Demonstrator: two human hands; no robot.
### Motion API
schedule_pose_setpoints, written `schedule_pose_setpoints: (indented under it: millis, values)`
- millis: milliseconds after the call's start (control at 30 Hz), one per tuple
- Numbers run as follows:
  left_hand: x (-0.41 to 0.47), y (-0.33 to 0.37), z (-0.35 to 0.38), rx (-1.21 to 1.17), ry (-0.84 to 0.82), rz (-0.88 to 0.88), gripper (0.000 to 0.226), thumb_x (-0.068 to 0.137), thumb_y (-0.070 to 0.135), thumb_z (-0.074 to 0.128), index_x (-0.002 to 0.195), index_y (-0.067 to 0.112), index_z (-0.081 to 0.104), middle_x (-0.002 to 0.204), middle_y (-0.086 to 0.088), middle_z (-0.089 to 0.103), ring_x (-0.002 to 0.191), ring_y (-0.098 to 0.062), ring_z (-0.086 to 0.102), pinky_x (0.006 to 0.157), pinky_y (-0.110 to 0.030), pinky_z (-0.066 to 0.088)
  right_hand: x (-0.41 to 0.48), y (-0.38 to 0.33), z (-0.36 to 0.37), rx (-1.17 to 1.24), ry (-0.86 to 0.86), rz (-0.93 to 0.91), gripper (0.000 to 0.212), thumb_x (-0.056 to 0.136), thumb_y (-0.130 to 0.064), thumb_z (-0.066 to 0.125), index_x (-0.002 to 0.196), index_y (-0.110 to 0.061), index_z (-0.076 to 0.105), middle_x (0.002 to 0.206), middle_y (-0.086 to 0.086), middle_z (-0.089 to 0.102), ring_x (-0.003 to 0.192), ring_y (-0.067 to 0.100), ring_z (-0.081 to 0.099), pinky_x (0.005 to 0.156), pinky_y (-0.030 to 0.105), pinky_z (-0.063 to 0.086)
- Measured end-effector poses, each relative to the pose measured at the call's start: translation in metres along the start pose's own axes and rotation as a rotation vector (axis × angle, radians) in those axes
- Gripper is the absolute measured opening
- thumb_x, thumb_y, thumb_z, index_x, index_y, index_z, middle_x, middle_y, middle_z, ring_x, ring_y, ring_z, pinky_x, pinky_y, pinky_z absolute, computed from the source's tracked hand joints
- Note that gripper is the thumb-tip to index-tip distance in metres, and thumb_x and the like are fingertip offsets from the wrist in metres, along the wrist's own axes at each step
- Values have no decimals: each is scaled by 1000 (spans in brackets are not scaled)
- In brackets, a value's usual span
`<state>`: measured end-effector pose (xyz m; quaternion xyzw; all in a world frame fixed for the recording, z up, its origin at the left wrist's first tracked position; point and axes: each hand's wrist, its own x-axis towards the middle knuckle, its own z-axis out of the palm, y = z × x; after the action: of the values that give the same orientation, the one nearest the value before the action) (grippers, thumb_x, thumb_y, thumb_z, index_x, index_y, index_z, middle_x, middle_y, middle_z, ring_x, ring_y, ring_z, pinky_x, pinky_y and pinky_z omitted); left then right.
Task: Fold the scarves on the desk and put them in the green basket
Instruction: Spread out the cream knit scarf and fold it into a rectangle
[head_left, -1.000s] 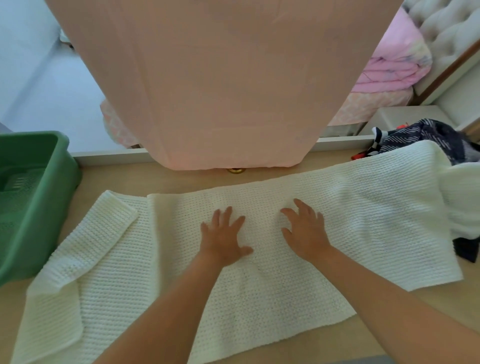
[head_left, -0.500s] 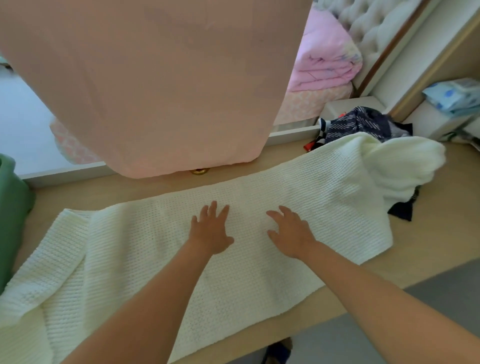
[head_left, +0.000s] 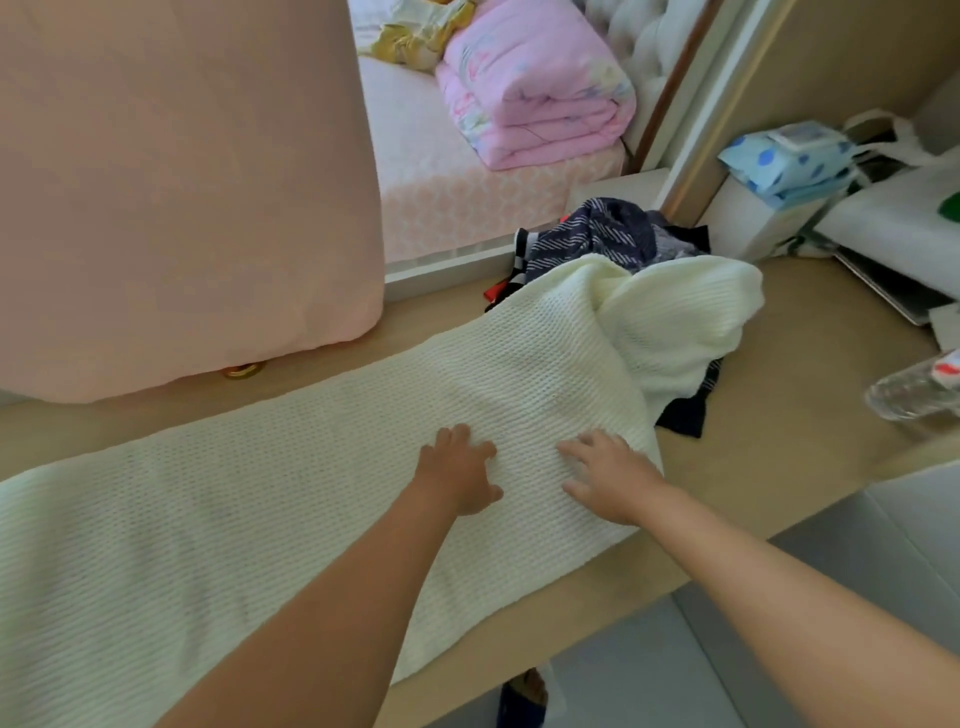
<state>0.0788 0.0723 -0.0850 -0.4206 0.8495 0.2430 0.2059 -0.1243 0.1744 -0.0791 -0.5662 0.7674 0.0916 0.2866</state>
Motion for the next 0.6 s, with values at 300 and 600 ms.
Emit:
schedule_pose_setpoints:
  millis: [300,600]
  values:
    - [69,122,-86,-94,482,226,40,97,34,54,135,30,48,137,3,48,121,-19,48,93,-37,47,31,103,-103,190,633,135,41,91,-12,52,131,-19,56,144,12,36,125,32,43,97,41,45]
    - [144,192,-126,51,291,208,49,100,34,49,148,32,37,163,-5,-14,150,-30,-3,118,-53,12,66,157,-123,417,423,231,55,94,-22,56,148,-24,43,162,5,18,148,26,19,120,41,21]
